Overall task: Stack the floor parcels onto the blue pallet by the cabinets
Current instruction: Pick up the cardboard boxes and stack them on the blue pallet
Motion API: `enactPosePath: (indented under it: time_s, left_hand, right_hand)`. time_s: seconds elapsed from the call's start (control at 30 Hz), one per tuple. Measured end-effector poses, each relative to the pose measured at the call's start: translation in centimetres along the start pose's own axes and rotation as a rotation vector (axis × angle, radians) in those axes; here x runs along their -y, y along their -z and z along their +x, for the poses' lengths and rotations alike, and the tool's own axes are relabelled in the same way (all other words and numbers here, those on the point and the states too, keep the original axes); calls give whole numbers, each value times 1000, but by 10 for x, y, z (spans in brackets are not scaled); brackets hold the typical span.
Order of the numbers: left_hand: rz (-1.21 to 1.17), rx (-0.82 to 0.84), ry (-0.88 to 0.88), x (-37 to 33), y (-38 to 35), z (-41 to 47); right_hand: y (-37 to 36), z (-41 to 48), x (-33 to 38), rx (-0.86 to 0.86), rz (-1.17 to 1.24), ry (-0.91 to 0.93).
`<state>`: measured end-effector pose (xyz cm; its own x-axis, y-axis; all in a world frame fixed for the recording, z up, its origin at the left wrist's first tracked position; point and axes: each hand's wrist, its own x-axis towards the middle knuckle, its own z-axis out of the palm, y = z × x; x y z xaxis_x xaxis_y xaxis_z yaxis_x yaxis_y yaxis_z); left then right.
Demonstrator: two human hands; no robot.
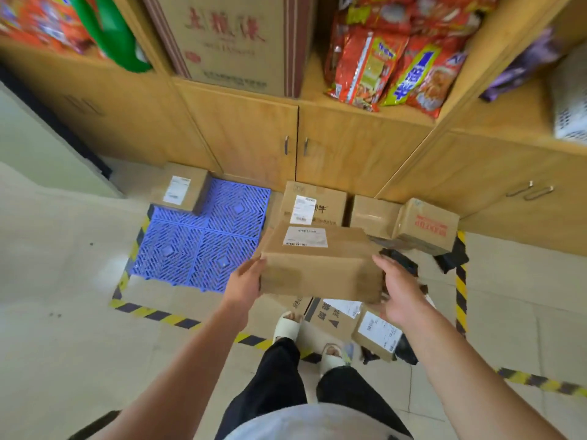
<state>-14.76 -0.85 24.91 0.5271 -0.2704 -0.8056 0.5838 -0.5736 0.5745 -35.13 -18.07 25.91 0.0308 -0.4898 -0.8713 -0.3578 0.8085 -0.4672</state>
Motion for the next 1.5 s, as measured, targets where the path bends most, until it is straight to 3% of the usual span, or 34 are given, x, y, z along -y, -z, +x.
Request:
enactPosePath:
  time_s: [0.23,0.53,0.73,1.17,1.5]
  left_hand:
    - [175,-62,-195,38,24,-91]
    - [-133,-175,-165,106,23,-161]
    - [-320,-169,-92,145,59,-193]
    - [-764,-8,-36,197,288,-168]
    - [-779,-38,-17,193,435,-136]
  right_hand:
    - [10,-44,-19,-70,-23,71]
    - [37,-54,-50,160,-30,90]
    - [29,-70,-68,251,-129,121]
    - [-148,-163,-108,616,-353,340]
    - [-290,-222,-143,603,-388,410]
